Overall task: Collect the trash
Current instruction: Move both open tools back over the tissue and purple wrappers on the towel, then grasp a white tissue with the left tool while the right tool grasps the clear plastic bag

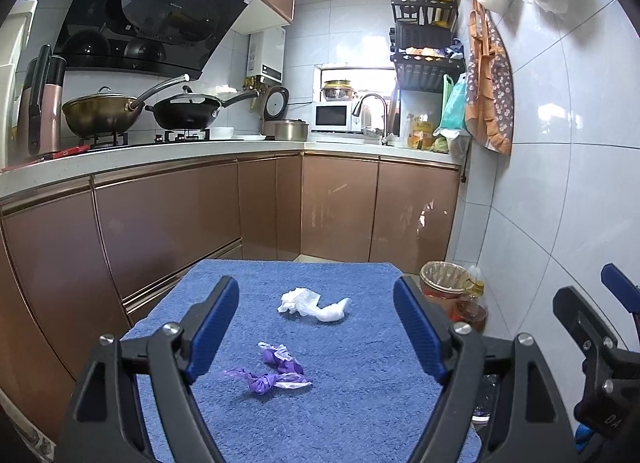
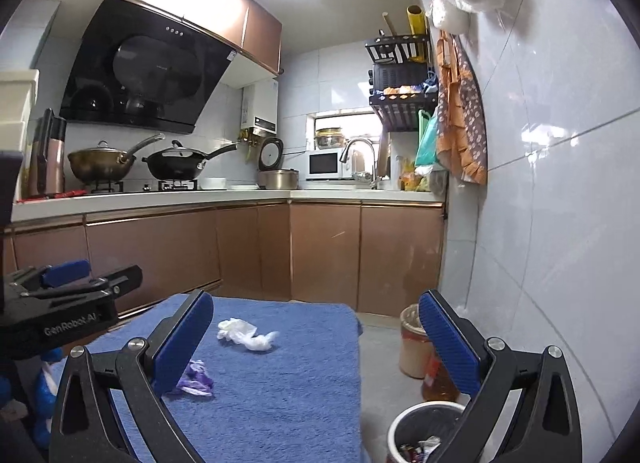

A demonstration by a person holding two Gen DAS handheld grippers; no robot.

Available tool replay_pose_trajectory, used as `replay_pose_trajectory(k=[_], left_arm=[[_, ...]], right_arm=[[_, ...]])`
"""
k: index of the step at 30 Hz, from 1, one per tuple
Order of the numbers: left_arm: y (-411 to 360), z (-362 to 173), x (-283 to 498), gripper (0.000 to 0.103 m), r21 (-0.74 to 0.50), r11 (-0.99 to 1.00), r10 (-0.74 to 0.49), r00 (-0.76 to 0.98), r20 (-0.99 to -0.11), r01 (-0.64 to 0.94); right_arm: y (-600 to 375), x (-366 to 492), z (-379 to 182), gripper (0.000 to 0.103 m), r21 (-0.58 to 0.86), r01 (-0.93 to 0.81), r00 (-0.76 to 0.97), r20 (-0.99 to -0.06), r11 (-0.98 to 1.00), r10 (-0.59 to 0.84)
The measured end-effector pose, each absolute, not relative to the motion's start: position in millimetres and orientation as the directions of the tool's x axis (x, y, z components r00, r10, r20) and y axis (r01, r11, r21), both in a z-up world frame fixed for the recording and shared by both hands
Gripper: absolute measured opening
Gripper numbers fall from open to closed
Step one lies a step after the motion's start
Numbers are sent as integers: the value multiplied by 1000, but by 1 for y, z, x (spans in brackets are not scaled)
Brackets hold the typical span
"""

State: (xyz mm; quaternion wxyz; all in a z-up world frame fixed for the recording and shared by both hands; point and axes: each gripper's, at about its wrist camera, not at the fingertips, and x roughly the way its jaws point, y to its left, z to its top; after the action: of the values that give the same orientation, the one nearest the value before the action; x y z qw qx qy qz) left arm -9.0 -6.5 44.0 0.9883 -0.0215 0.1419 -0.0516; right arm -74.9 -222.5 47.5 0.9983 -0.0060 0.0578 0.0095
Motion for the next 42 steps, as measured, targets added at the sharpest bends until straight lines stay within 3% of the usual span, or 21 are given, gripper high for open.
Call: replay_pose_trajectory(k=[10,22,28,33,36,42], left_arm=[[-11,20,26,79,-81,986,-162,923,-350,143],[36,-52,104,79,-135,987,-145,839,-525,87],[73,-73,143,79,-117,989,-140,807,-574,88],[98,-81,186,79,-115,984,-180,759,-626,138],[100,-84,219,79,-178,960,-279,693,-665,216],[77,-87,295,79,-260,921,-386,596,-704,289]], right_arm=[[-215,-49,28,103,-43,-50,980,-194,998,41],[-206,22,-27,103,-27,-82,911,-406,996,64],[-200,68,-47,103,-1,-166,846,-514,986,142],[-192,111,-56,103,26,-254,788,-575,967,222],[-190,140,-60,102,71,-302,753,-594,951,284],[-188,208,-72,91,225,-352,671,-616,908,413]])
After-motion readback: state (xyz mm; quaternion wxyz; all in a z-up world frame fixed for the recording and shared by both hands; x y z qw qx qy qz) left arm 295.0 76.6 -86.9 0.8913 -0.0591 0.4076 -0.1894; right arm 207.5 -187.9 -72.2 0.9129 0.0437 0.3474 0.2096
